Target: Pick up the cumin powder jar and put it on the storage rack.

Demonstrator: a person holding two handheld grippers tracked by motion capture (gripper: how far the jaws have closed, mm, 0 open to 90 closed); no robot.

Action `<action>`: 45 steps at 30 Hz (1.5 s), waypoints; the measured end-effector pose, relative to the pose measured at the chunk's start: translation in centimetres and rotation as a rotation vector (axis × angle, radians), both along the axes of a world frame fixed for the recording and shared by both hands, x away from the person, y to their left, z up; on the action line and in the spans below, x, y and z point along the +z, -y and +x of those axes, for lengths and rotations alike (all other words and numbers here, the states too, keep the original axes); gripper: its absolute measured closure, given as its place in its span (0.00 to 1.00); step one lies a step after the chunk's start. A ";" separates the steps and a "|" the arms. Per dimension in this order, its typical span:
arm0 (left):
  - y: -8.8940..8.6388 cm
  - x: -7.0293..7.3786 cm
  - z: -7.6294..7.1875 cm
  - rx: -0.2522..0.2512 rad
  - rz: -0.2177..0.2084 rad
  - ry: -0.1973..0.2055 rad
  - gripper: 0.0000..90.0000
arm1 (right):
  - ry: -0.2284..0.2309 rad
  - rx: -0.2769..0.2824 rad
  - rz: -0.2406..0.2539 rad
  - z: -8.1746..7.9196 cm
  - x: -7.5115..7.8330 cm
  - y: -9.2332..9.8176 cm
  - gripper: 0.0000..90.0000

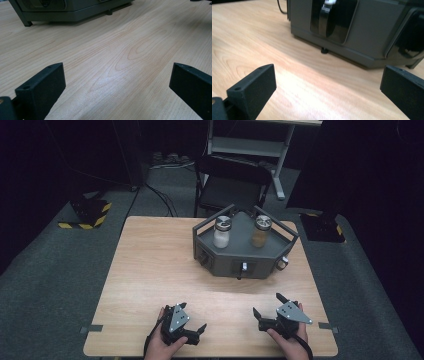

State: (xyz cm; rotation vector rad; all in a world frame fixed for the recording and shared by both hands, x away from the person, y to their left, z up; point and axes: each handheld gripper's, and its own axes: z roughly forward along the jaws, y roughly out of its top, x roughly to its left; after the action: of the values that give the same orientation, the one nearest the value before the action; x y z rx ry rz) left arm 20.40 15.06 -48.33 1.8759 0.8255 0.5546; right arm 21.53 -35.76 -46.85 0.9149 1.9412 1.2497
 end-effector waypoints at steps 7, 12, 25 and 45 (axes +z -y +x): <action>0.2 0.1 0.0 0.006 0.007 -0.003 0.01 | -0.052 0.001 -0.031 0.0 -0.6 0.1 0.00; 0.5 0.3 0.0 0.008 0.027 -0.004 0.01 | -0.060 0.004 -0.073 0.0 -0.5 -0.2 0.01; 1.1 0.3 -0.5 -0.005 0.067 0.020 0.01 | -0.056 0.003 -0.104 -0.6 -0.4 -0.5 0.01; 1.8 0.7 -0.1 0.014 0.089 0.003 0.01 | -0.067 -0.012 -0.090 -0.8 -0.3 -0.1 0.01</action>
State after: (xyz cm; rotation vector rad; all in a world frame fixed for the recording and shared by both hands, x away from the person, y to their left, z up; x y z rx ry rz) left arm 20.25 13.25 -47.68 1.9508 0.8249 0.6109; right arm 20.76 -35.69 -47.17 0.9312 2.0240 1.1281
